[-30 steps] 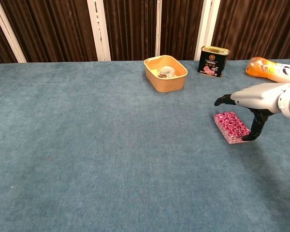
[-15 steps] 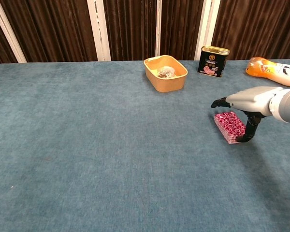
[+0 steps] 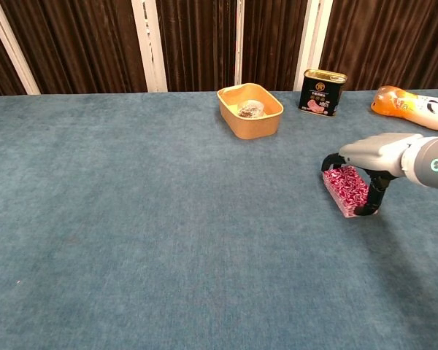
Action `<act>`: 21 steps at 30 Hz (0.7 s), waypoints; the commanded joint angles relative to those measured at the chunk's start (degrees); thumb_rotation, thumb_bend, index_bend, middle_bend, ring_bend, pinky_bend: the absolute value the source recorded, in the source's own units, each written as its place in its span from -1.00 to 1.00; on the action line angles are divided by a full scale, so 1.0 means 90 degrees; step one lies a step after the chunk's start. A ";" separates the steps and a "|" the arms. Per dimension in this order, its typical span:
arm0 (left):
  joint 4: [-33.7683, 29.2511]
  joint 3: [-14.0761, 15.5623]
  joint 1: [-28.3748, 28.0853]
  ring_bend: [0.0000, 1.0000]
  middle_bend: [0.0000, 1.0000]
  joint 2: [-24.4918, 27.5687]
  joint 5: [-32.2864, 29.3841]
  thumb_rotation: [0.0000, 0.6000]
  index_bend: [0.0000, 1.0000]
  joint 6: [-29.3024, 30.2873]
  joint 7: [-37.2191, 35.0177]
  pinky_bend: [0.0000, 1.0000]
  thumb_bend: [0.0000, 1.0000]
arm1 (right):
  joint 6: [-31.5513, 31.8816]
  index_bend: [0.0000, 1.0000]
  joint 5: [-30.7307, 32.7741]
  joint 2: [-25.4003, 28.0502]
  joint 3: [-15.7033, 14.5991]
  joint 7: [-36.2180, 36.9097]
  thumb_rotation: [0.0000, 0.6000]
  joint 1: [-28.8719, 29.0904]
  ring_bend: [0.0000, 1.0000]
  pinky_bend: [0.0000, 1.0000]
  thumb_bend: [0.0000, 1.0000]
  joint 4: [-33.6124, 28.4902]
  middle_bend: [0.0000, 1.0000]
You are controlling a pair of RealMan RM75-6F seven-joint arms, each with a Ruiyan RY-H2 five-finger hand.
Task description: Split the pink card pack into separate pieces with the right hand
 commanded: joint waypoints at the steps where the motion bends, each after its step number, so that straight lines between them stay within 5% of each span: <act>1: 0.0001 -0.0001 0.0000 -1.00 -1.00 0.0000 0.0000 1.00 -1.00 0.0002 -0.0007 -1.00 -1.00 | 0.0021 -0.61 -0.0010 -0.0005 -0.0009 0.0015 1.00 0.0010 -1.00 -1.00 -0.47 -0.0003 -0.56; 13: 0.0003 0.0002 0.0002 -1.00 -1.00 0.0001 0.0001 1.00 -1.00 0.0010 -0.0013 -1.00 -1.00 | 0.0132 -0.23 -0.0080 0.0019 -0.0062 0.0120 1.00 0.0007 -0.86 -1.00 -0.47 -0.0058 -0.37; 21: 0.0007 -0.0002 0.0005 -1.00 -1.00 -0.0008 -0.0005 1.00 -1.00 0.0023 0.0002 -1.00 -1.00 | 0.0213 -0.16 -0.0204 0.0125 -0.0088 0.0221 1.00 -0.0021 -0.84 -1.00 -0.47 -0.0183 -0.34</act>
